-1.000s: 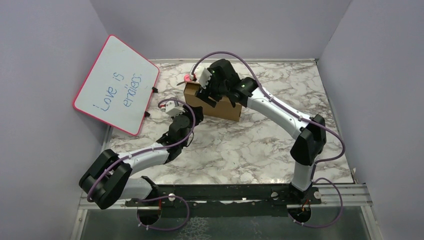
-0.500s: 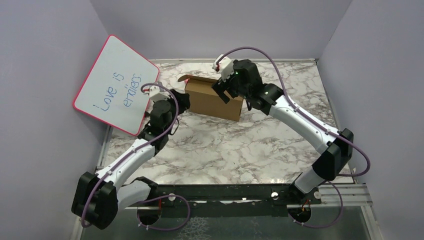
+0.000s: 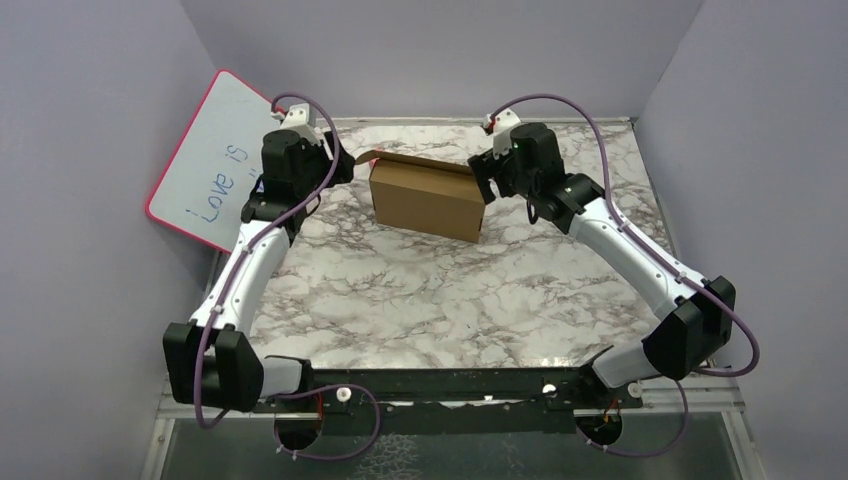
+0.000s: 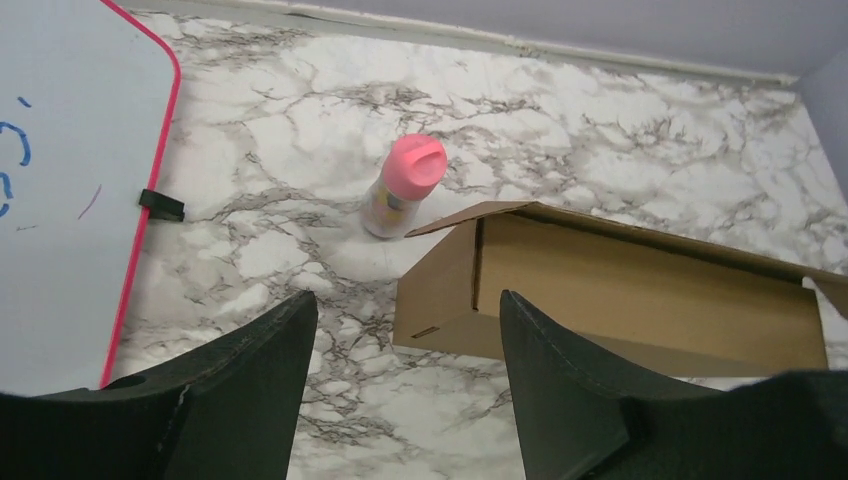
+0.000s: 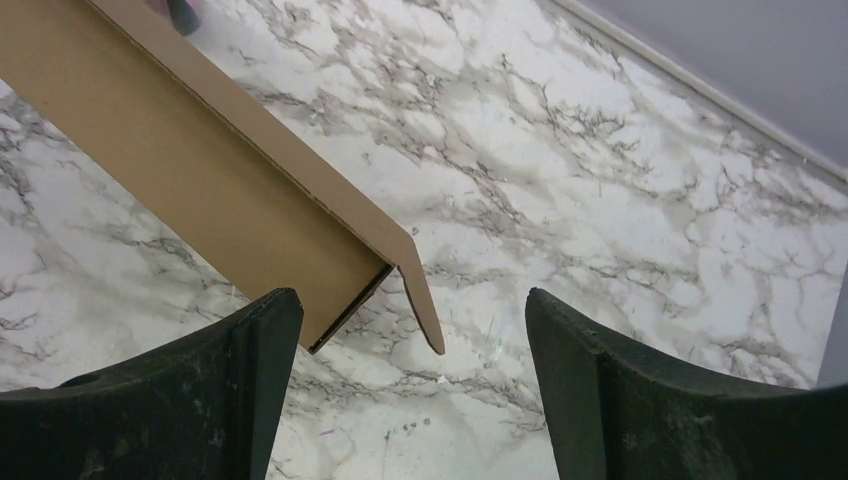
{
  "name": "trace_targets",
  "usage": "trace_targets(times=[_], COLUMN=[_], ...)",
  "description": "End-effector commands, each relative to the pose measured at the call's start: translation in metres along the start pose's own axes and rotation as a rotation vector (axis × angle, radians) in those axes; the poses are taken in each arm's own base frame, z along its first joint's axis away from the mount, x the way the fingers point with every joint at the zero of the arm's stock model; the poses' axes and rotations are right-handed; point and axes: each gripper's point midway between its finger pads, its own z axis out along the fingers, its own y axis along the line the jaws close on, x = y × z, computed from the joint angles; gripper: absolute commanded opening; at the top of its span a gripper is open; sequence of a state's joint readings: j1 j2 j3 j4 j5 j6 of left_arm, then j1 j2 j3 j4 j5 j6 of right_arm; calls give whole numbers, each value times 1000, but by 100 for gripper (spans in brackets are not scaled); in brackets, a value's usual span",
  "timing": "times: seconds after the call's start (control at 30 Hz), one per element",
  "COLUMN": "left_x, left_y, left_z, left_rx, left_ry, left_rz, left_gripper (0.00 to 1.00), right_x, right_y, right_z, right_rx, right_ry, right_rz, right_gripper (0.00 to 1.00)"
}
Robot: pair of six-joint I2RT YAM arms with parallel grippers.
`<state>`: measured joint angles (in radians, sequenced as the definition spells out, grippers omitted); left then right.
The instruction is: Fold the paper box
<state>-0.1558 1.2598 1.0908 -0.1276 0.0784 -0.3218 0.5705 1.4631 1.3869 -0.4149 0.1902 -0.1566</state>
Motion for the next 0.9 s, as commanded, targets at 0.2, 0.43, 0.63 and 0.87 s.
trace_targets(times=[0.2,0.43,0.63,0.87], left_x=[9,10,-1,6], left_y=[-9,-9,-14,-23], left_z=[21,33,45,54], left_rx=[258,328,393,525], left_ry=[138,127,88,78], left_rz=[238,428,578,712], left_gripper=[69,66,66,62], right_x=[22,30,34,36], right_y=[0,0,0,1], right_z=[-2,3,5,5], right_rx=[-2,9,14,12], right_ry=[26,40,55,37], right_rz=[92,106,101,96], right_gripper=[78,65,55,52])
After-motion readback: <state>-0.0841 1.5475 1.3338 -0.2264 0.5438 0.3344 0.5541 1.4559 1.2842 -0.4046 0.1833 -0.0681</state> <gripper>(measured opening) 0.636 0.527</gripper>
